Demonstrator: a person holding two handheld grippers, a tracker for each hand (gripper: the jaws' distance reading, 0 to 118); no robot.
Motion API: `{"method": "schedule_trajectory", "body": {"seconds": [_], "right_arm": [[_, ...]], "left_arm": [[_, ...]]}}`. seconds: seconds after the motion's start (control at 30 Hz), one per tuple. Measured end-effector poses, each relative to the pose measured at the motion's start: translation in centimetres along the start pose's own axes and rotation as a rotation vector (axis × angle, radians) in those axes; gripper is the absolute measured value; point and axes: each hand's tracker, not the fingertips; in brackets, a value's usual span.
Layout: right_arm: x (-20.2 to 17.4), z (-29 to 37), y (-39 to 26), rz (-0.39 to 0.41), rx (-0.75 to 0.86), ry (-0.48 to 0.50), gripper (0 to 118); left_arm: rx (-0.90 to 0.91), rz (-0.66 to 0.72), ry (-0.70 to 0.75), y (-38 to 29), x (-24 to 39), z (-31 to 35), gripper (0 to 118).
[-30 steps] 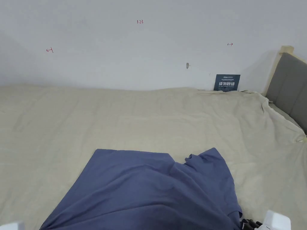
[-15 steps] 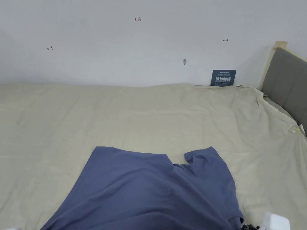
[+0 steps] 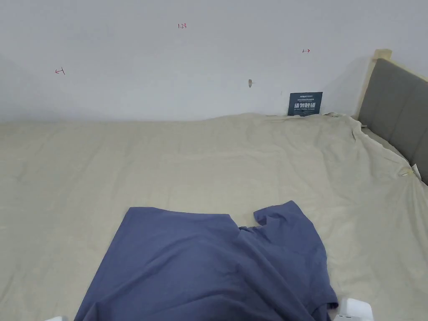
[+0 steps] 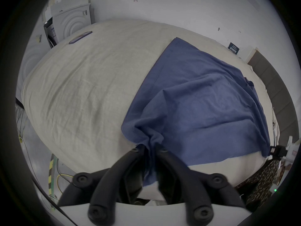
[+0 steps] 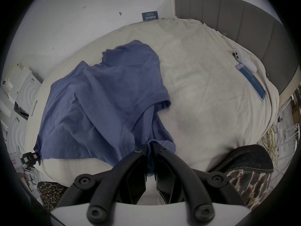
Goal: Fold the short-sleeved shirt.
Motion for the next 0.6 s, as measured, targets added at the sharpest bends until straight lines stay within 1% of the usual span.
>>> {"method": "schedule_trajectory", "body": {"seconds": [0.03,0.07,0.1,0.13,0.17,0.27,0.4,0.6], "right_arm": [[-0.1,0.3,0.2,0.005,0.007,-0.007,37],[-0.1,1.0,0.4,0.014,0.018,-0.012,63],[-0.2,1.6,0.7,0.02,0.036,-0.017,77],[-0.1,2.2,0.9,0.023,0.061,-0.01,85],[0.0,3.0,1.2,0.017,0.108,0.007,89],[-0.1,5.7,2.6,0.016,0.199,0.04,93],[-0.8,10.2,4.9,0.061,0.346,0.067,101],[-2.2,15.9,7.2,0.154,0.581,0.075,100]], "left_arm": [[0.005,0.007,-0.012,0.0,0.2,0.4,70],[0.01,0.006,-0.015,0.2,0.3,0.6,93],[0.027,0.007,-0.017,0.5,0.7,1.1,105],[0.059,0.001,-0.016,0.7,0.9,1.5,110],[0.101,-0.006,-0.029,1.1,1.2,2.3,111],[0.188,-0.037,-0.074,2.7,2.2,4.6,111],[0.302,-0.082,-0.118,5.5,4.4,8.3,111],[0.497,-0.154,-0.151,9.0,8.0,12.9,110]]}}
